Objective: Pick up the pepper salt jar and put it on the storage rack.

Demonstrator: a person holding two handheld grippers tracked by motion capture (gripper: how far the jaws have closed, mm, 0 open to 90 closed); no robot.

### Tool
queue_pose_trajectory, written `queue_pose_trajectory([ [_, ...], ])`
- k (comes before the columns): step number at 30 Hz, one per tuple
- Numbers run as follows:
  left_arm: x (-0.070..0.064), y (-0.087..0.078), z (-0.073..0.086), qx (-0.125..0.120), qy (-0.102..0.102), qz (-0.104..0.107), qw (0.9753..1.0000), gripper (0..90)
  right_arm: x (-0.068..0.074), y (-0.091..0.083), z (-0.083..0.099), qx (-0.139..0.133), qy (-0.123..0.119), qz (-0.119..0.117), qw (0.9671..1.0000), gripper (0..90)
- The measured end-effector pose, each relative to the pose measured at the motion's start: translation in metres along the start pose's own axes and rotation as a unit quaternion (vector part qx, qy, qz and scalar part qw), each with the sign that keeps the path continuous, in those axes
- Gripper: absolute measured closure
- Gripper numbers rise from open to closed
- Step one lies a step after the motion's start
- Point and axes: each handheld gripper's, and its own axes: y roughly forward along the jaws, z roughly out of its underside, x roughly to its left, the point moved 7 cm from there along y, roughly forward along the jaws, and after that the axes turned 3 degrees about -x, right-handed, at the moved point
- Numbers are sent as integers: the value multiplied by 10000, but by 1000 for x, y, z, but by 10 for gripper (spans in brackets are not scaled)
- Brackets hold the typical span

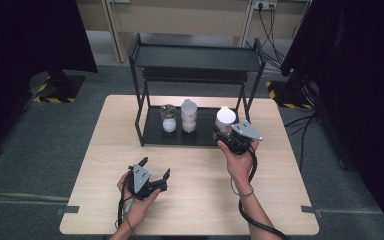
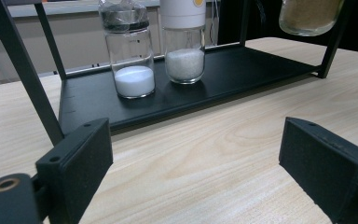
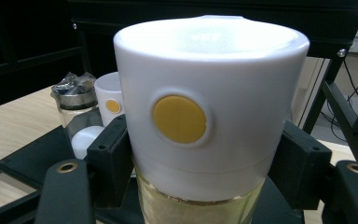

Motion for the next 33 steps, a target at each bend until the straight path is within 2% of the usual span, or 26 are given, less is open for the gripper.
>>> queue_pose_trajectory([
  [33,0,0,0,-4,6,5,10000,92,-3,43,-3,114,74,154,9998,309],
])
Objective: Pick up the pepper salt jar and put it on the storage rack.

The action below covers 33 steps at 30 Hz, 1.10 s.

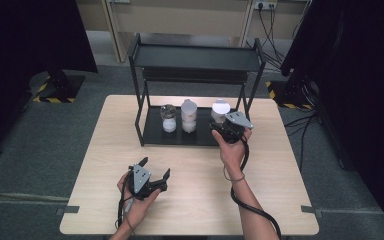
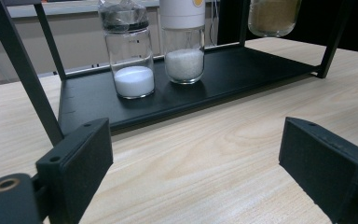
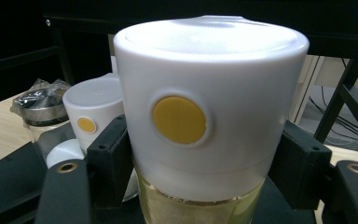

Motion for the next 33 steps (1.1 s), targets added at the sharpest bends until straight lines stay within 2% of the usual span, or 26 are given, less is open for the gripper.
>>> queue_pose_trajectory([
  [33,0,0,0,10,1,6,10000,92,-3,35,2,191,36,112,9997,309],
])
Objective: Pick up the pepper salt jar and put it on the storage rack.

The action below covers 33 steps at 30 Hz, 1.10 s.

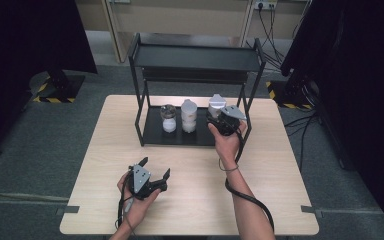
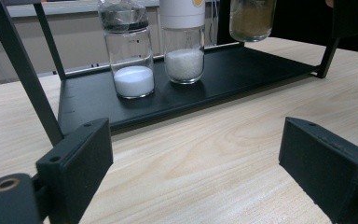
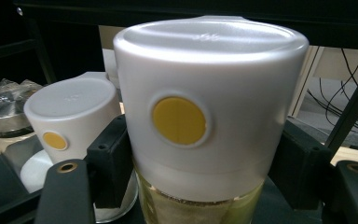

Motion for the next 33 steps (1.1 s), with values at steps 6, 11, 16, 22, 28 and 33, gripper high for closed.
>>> queue_pose_trajectory([
  [6,0,0,0,2,-3,2,10000,93,2,7,3,67,-3,-1,10000,309],
  [11,0,0,0,7,1,6,10000,93,4,12,6,119,8,-11,9999,309],
  [16,0,0,0,4,-5,6,10000,93,3,15,7,137,19,6,9999,309],
  [22,0,0,0,15,-6,6,10000,93,3,20,8,167,-15,-14,9999,309],
  [28,0,0,0,10,-6,5,10000,92,5,24,8,119,-16,3,9999,309],
  [33,0,0,0,12,-4,7,10000,93,6,28,11,157,-17,8,9999,309],
])
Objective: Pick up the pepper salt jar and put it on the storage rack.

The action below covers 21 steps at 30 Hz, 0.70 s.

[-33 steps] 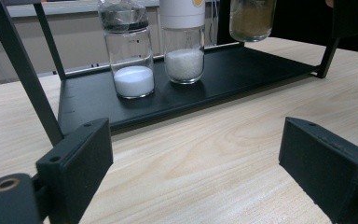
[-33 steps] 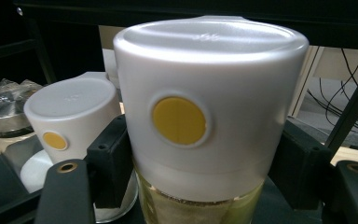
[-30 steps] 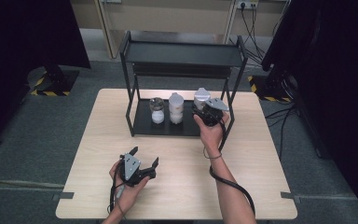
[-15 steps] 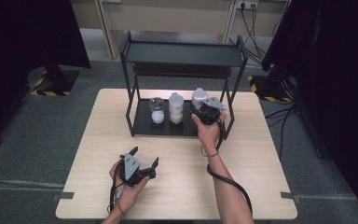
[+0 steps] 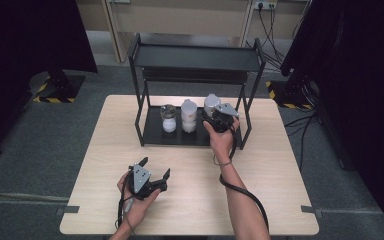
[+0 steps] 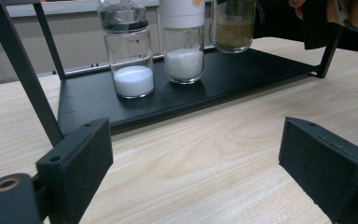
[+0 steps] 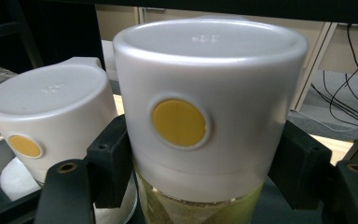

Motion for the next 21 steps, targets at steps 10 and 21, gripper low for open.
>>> queue_pose_trajectory([
  [10,0,0,0,0,-2,3,10000,93,2,6,4,40,-8,-3,10000,309],
  [21,0,0,0,-1,-2,7,10000,93,1,13,13,97,-11,70,9999,309],
])
